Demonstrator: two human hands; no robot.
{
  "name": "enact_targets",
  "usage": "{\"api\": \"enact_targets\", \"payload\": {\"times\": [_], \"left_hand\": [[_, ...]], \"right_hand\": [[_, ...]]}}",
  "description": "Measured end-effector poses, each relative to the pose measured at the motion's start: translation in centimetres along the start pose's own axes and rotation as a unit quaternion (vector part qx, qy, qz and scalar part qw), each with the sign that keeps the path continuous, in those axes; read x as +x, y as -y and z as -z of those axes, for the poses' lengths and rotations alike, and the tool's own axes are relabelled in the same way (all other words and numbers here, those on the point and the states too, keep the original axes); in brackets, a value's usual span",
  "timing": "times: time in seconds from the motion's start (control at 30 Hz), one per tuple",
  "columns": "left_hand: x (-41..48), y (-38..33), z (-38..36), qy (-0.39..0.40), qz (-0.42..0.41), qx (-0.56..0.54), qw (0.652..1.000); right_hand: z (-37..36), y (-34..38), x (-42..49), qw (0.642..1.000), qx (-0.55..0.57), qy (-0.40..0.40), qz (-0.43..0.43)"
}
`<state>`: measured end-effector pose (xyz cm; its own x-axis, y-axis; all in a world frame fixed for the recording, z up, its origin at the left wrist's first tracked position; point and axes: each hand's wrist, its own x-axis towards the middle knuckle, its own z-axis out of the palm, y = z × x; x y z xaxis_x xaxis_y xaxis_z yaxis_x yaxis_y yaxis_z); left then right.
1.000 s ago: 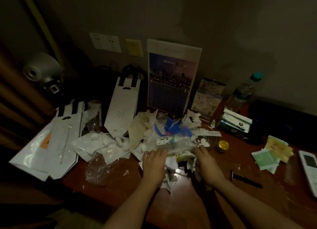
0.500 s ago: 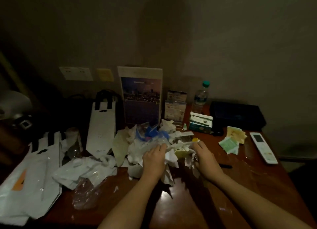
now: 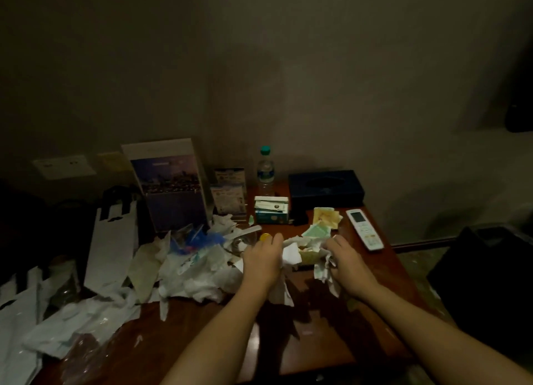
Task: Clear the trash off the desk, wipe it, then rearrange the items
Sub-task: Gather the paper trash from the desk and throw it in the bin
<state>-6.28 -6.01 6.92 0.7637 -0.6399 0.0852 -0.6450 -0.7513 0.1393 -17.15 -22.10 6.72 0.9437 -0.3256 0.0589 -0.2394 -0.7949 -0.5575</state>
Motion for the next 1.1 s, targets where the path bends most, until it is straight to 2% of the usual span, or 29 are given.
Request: {"api": "enact_targets", "payload": {"times": [0.13, 0.3, 0.73, 0.9, 1.1], "left_hand": [[2.0, -8.0, 0.7, -0.009, -0.007, 0.012, 1.0], [4.5, -19.7, -0.4, 0.004, -0.05, -0.018, 0.999], [12.2, -43.4, -4.0, 0.038, -0.219, -0.047, 0.974], [17.7, -51.5, -7.9, 0.055, -0.241, -0.049, 0.968], [25.2, -62.6, -12.1, 0.094, -0.246, -0.072, 0.962]], "right_hand": [[5.6, -5.8, -1.7, 0.999, 0.021, -0.027, 0.003], [12.7, -14.2, -4.9, 0.997, 0.009, -0.061, -0.042], [25.0, -32.7, -11.7, 0.973, 0.007, -0.133, -0.186], [29.0, -42.4, -11.7, 0.962, -0.013, -0.134, -0.239], [34.5, -53.4, -9.1, 0.957, -0.017, -0.13, -0.258]]}}
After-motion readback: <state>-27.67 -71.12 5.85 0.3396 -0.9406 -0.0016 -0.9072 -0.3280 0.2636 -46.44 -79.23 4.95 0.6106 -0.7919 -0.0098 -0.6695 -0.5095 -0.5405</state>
